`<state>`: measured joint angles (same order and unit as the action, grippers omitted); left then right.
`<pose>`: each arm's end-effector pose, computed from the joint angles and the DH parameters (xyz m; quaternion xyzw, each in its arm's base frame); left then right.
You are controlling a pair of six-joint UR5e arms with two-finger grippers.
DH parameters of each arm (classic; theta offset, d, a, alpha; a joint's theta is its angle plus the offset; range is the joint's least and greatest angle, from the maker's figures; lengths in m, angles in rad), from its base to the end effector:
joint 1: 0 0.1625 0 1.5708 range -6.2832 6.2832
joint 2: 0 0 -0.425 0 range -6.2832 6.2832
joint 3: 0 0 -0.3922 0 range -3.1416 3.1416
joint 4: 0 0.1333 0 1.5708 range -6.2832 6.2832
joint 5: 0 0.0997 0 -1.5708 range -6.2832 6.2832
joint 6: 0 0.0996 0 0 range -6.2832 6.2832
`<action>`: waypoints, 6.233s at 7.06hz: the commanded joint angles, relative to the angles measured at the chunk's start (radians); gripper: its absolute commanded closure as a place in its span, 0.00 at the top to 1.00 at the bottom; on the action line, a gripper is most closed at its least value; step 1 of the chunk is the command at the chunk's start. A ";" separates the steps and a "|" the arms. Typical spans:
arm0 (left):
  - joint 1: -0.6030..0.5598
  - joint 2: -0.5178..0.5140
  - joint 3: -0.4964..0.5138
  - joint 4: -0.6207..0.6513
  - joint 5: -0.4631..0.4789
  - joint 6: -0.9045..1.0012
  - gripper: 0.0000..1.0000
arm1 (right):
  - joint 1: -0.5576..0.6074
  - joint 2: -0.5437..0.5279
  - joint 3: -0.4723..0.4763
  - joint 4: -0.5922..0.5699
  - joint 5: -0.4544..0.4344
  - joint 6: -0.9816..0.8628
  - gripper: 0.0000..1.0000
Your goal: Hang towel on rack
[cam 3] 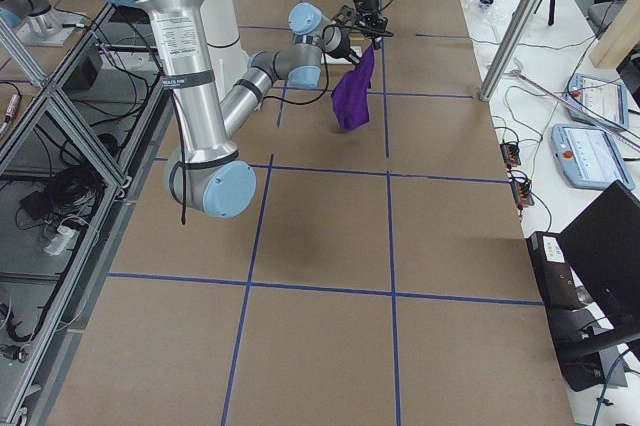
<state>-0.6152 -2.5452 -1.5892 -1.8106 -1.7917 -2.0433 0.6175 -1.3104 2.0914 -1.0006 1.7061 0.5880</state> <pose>0.4997 -0.4896 0.0109 -0.0488 0.5795 -0.3651 0.7270 -0.3432 -0.3907 0.2213 0.4109 -0.4725 -0.1830 0.7579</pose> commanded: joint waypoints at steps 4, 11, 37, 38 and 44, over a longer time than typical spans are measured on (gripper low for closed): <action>-0.002 0.260 -0.257 0.010 0.003 0.081 0.00 | 0.217 0.056 0.006 -0.496 0.279 -0.049 1.00; -0.113 0.724 -0.477 0.005 0.002 0.660 0.00 | 0.685 0.025 -0.462 -0.593 0.452 -0.972 1.00; -1.031 1.077 -0.196 0.389 -0.542 2.084 1.00 | 1.004 -0.245 -0.571 -0.581 0.558 -0.801 1.00; -1.031 1.076 -0.196 0.364 -0.548 2.083 1.00 | 1.004 -0.245 -0.571 -0.581 0.558 -0.803 1.00; -1.023 1.050 -0.253 0.349 -0.502 2.080 1.00 | 1.004 -0.244 -0.568 -0.579 0.560 -0.803 1.00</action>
<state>-1.6388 -1.4936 -1.8130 -1.4634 -2.3002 0.0367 1.6214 -1.5550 1.5228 -1.5800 2.2656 -0.2147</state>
